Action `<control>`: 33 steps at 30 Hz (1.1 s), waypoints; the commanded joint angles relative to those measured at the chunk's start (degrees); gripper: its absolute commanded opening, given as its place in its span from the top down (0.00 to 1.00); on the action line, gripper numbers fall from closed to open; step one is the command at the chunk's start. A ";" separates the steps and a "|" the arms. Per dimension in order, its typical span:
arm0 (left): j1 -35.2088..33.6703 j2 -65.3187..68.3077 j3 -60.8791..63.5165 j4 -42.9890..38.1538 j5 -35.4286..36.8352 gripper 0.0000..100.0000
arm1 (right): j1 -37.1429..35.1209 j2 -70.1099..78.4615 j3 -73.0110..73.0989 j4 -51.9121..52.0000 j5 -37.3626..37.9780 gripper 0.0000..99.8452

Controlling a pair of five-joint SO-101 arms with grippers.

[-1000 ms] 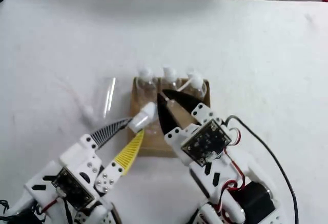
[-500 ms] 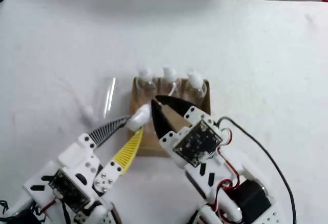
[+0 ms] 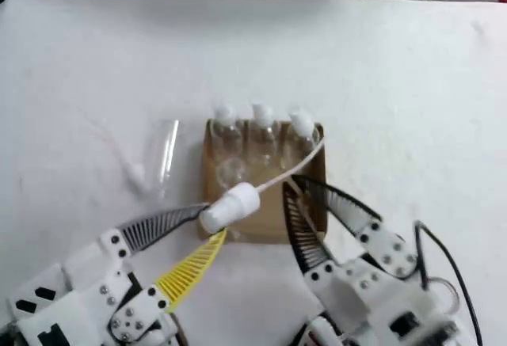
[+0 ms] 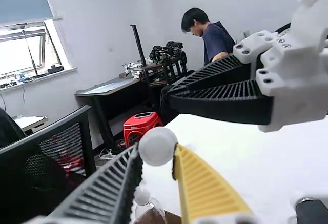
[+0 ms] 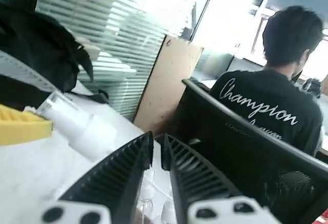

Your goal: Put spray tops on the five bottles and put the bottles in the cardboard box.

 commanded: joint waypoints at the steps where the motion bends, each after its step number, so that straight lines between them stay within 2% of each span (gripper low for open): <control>1: 1.54 0.31 -2.81 0.70 0.62 0.98 | 0.66 0.31 -4.04 0.84 0.00 0.98; 7: 1.89 0.22 -2.81 0.70 0.62 0.98 | 0.66 0.40 -1.32 0.66 -5.80 0.98; 10: 1.80 0.22 -2.81 0.53 0.62 0.98 | -0.75 0.40 0.79 0.57 -5.89 0.98; 15: 1.89 0.22 -2.81 0.44 0.62 0.98 | -9.89 0.48 1.23 0.57 -5.54 0.98; 24: 1.98 0.22 -2.81 0.44 0.62 0.98 | -10.24 7.25 1.76 0.57 -5.45 0.98; 33: 1.98 0.22 -2.81 0.18 0.62 0.98 | -13.05 7.78 0.88 0.57 -5.45 0.98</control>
